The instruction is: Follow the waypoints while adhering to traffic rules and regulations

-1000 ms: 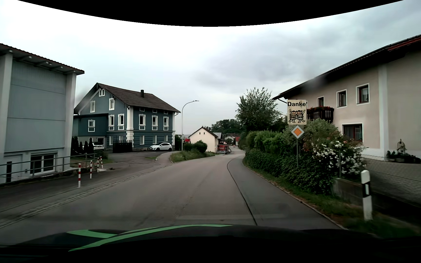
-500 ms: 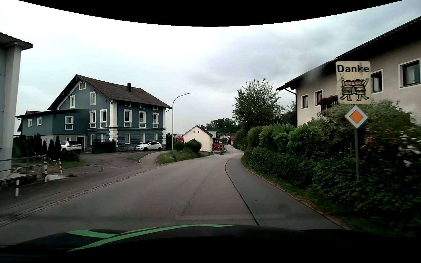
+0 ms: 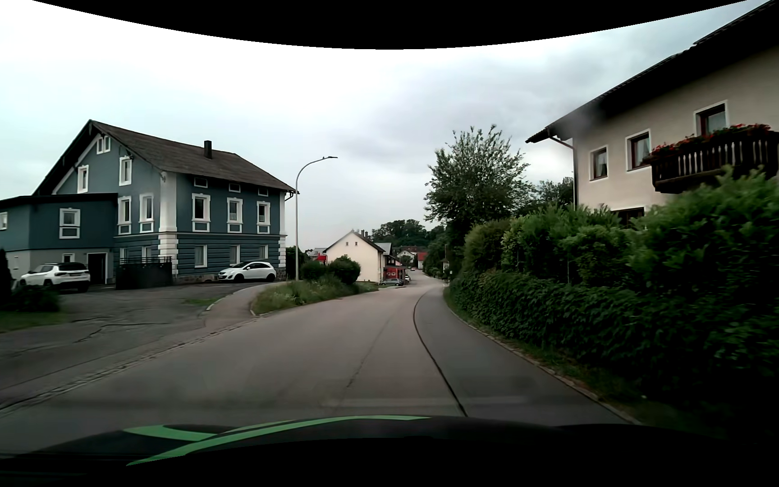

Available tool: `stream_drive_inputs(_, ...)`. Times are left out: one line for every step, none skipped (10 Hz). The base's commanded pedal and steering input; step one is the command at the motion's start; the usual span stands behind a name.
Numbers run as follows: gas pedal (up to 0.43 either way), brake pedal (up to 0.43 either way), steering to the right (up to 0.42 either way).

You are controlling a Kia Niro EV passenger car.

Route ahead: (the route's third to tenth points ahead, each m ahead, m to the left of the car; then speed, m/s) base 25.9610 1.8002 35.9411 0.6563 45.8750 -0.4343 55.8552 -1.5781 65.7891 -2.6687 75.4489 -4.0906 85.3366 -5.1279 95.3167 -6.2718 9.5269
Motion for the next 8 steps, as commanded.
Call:
stream_drive_inputs(0.189,0.0,0.024)
stream_drive_inputs(0.189,0.0,0.024)
stream_drive_inputs(0.177,0.0,0.021)
stream_drive_inputs(0.169,0.0,0.018)
stream_drive_inputs(0.15,0.0,0.017)
stream_drive_inputs(0.13,0.0,0.017)
stream_drive_inputs(0.087,0.0,0.017)
stream_drive_inputs(0.067,0.0,0.017)
